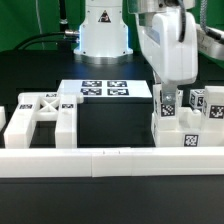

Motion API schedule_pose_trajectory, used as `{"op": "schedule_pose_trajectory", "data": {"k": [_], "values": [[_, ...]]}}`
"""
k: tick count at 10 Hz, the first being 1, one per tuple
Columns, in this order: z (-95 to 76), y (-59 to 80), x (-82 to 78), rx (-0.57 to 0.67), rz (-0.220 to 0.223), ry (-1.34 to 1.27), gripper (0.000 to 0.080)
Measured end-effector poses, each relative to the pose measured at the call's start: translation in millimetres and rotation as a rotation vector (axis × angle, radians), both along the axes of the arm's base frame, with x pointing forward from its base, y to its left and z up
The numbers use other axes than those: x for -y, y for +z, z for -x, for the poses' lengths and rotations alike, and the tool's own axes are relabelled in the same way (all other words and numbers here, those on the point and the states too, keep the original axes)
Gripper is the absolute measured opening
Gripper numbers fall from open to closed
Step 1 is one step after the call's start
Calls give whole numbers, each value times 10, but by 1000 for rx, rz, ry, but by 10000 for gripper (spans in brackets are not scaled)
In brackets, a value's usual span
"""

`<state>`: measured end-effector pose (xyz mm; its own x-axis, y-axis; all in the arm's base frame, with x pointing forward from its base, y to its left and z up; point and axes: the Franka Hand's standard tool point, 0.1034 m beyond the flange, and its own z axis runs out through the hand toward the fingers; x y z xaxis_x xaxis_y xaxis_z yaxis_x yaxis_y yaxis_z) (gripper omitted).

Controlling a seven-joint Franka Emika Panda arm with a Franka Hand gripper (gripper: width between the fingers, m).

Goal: Assemble chair

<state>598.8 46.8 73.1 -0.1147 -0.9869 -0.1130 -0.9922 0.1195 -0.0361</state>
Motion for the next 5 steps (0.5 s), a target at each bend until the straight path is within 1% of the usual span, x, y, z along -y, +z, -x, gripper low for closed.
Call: {"op": "schedule_pose_trajectory", "data": {"k": [2,3,4,5], "values": [[5,-5,-9,4,4,56,297],[11,-9,-47,6,5,93,474],[15,-12,-81,12,9,158,474],[17,-13,-91,23,18,271,615]]}}
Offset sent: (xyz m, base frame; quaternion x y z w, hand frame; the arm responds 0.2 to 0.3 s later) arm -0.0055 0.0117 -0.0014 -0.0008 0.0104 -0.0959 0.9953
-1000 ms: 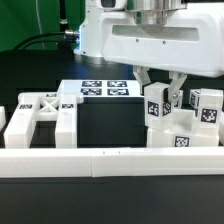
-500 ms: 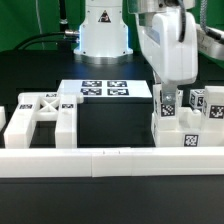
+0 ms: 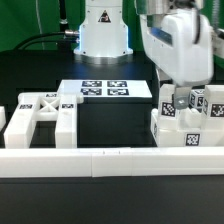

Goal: Assemble chair

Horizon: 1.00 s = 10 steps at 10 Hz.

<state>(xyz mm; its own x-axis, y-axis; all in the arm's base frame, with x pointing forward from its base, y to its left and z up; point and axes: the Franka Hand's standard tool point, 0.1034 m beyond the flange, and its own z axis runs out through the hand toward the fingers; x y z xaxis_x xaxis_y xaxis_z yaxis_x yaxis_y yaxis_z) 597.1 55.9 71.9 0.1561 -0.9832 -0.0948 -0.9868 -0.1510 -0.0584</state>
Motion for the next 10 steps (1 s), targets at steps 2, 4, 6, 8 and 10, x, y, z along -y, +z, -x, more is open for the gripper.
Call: {"op": "schedule_pose_trajectory", "data": {"k": [2,4,6,8,10], "values": [[-1,0,14,12,7,121,639],[-1,0,19,24,14,248,648],[-8,7,27,43,33,486,649],[-12,11,37,62,46,693,649],[-23,17,55,77,58,860,649]]}}
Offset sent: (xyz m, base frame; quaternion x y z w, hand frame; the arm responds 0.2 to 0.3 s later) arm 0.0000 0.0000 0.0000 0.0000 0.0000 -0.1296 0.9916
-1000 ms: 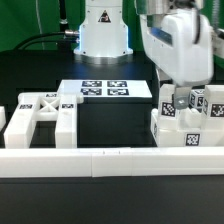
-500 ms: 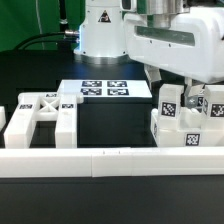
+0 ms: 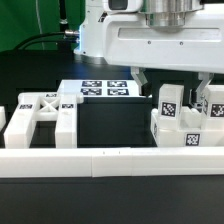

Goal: Assemble chair

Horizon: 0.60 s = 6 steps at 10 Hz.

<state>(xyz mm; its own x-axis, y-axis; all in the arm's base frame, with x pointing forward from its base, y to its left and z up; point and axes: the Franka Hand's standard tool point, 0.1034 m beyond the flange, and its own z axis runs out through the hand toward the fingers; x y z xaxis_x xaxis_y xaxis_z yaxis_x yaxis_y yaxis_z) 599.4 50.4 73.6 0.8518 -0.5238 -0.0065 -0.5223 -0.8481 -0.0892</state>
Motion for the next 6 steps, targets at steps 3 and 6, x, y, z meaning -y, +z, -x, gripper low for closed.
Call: {"op": "schedule_pose_trajectory", "data": {"k": [3,6], "values": [[-2,0,10,4,1,30,398],[-2,-1,9,2,-2,-17,285]]}}
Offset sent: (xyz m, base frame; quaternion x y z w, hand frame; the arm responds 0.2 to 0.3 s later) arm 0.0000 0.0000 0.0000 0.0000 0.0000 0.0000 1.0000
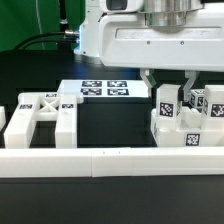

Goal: Assemble chair

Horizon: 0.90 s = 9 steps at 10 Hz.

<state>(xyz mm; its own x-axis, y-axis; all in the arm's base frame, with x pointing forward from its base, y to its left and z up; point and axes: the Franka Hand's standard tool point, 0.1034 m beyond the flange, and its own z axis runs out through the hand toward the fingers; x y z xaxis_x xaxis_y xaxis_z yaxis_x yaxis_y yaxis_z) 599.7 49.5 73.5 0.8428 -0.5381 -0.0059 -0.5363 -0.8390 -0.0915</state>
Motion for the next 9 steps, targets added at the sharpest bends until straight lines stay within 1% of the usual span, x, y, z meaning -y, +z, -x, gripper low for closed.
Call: {"op": "schedule_pose_trajectory", "data": {"k": [5,8,9], "values": [[6,-6,-35,-38,-14,-682,285],[1,-2,-38,-50,-18,-943,285],[1,-4,-35,-52,-20,-974,285]]}}
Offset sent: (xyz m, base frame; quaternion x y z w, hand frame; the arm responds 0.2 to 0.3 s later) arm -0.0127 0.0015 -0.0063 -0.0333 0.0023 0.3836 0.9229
